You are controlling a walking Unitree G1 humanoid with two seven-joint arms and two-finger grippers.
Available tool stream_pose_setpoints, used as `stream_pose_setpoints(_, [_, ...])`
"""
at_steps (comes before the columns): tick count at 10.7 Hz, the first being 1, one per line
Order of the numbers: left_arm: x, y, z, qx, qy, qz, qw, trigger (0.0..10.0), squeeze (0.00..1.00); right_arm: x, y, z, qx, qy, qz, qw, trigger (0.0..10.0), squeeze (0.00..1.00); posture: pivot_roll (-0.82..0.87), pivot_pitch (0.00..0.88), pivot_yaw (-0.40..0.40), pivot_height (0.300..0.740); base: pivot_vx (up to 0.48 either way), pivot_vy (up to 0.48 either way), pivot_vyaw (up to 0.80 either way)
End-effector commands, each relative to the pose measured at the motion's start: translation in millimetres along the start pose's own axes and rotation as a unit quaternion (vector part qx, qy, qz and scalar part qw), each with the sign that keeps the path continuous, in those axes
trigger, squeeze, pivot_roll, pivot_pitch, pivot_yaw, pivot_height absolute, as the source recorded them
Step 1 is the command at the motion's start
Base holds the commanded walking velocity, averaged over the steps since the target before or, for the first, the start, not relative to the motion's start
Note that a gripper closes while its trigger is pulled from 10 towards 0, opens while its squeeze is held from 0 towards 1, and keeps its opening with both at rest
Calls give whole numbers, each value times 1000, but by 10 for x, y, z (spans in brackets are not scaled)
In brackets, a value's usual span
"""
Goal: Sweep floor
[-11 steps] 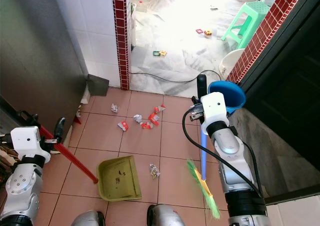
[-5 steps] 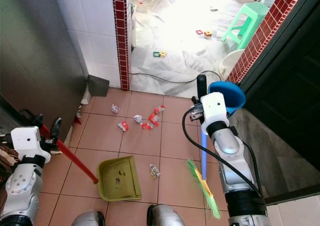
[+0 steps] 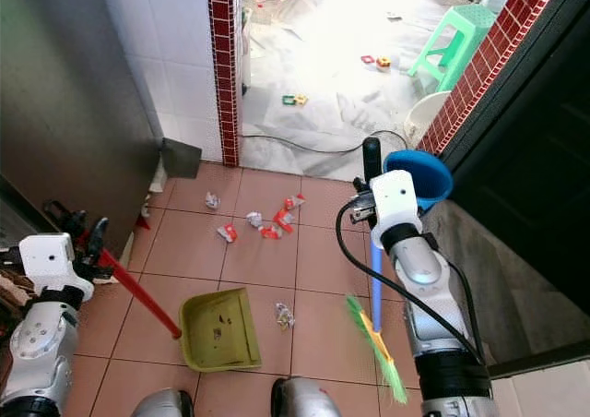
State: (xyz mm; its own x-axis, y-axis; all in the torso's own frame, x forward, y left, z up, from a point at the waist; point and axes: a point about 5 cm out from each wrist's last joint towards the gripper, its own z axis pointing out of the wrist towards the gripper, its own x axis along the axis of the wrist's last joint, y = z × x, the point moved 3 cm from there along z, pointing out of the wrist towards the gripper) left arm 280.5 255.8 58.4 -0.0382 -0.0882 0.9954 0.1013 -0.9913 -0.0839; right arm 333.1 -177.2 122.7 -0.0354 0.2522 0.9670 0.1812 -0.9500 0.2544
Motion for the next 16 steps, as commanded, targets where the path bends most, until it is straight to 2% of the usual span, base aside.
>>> stream_pose_setpoints(1, [-25,8,-6,-9,-10,7,1000,0,0,68,46,9,-6,15,-14,1000,10000,0,-154,69,-103,740,0,0,0])
stream_pose_setpoints(8, [-7,60,18,-20,-2,-3,1000,0,0,75,15,42,-4,17,-11,1000,10000,0,-143,58,-98,740,0,0,0])
stream_pose_setpoints(11, [103,184,200,-24,9,-10,1000,0,0,153,-60,160,-12,37,7,999,10000,0,-110,10,-60,740,0,0,0])
stream_pose_setpoints(12, [173,227,269,-26,15,-11,999,10000,0,181,-89,197,-16,45,16,999,10000,0,-102,0,-51,740,0,0,0])
stream_pose_setpoints(13, [316,231,372,-23,36,-17,999,10000,0,205,-132,246,-20,52,24,998,10000,0,-87,0,-31,740,0,0,0])
stream_pose_setpoints(14, [553,228,517,-21,73,-2,997,10000,0,222,-186,299,-21,58,32,998,10000,0,-69,0,-9,740,0,0,0])
stream_pose_setpoints(15, [663,221,585,-18,87,-5,996,10000,0,227,-210,326,-21,61,35,997,10000,0,-63,0,-4,740,0,0,0])
stream_pose_setpoints(16, [861,193,707,-8,111,-8,994,10000,0,274,-262,400,-20,70,42,996,10000,0,-57,0,7,740,0,0,0])
